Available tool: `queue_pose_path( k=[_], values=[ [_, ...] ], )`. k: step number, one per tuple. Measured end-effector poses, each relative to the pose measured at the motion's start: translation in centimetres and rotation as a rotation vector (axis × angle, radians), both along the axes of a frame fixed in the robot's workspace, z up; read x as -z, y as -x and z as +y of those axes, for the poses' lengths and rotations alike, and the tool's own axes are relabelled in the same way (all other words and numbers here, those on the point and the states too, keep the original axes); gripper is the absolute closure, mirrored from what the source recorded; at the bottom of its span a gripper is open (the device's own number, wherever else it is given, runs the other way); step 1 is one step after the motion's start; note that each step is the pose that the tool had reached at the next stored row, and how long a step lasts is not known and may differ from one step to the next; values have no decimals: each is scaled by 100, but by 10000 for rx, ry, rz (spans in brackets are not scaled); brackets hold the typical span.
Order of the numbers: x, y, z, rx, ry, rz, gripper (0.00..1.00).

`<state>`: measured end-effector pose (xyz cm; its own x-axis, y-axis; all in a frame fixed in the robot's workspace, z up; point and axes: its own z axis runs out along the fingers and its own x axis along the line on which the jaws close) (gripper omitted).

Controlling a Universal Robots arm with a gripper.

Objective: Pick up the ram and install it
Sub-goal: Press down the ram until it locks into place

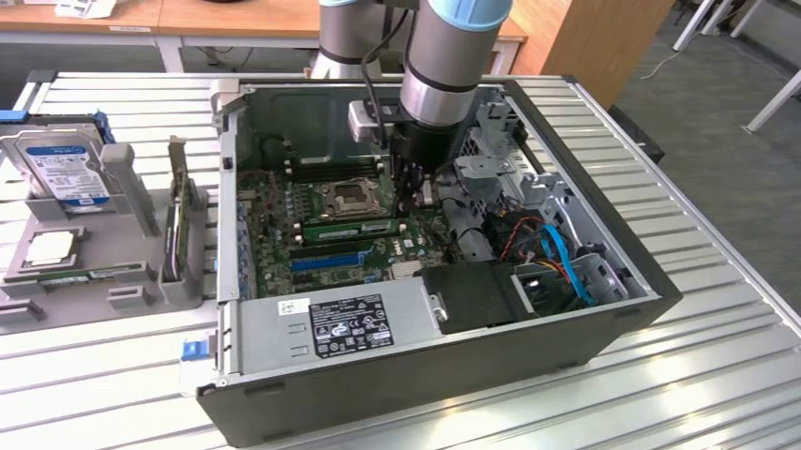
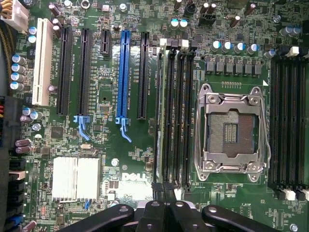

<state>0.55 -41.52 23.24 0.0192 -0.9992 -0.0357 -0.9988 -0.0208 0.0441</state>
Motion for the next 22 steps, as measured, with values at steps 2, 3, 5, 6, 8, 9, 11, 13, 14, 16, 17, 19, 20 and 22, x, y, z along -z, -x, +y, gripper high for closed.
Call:
queue_pose_path(
  k=[2, 3, 5, 6, 8, 9, 11, 13, 14, 16, 17, 19, 20, 22],
  values=[
    [0, 1, 0, 2, 0, 1, 90],
    [3, 1, 0, 2, 1, 0, 90],
    [15, 1, 0, 2, 0, 0, 90],
    [18, 1, 0, 2, 1, 1, 90],
    [23, 1, 0, 2, 3, 1, 90],
    [26, 1, 0, 2, 1, 0, 90],
    [33, 1, 0, 2, 0, 0, 90],
    [35, 1, 0, 2, 2, 1, 90],
    [35, 1, 0, 2, 2, 1, 90],
    [35, 1, 0, 2, 2, 1, 90],
    [37, 1, 0, 2, 0, 0, 90],
    [42, 1, 0, 2, 0, 0, 90],
    [42, 1, 0, 1, 1, 1, 90],
    [42, 1, 0, 2, 1, 0, 90]
  ],
)
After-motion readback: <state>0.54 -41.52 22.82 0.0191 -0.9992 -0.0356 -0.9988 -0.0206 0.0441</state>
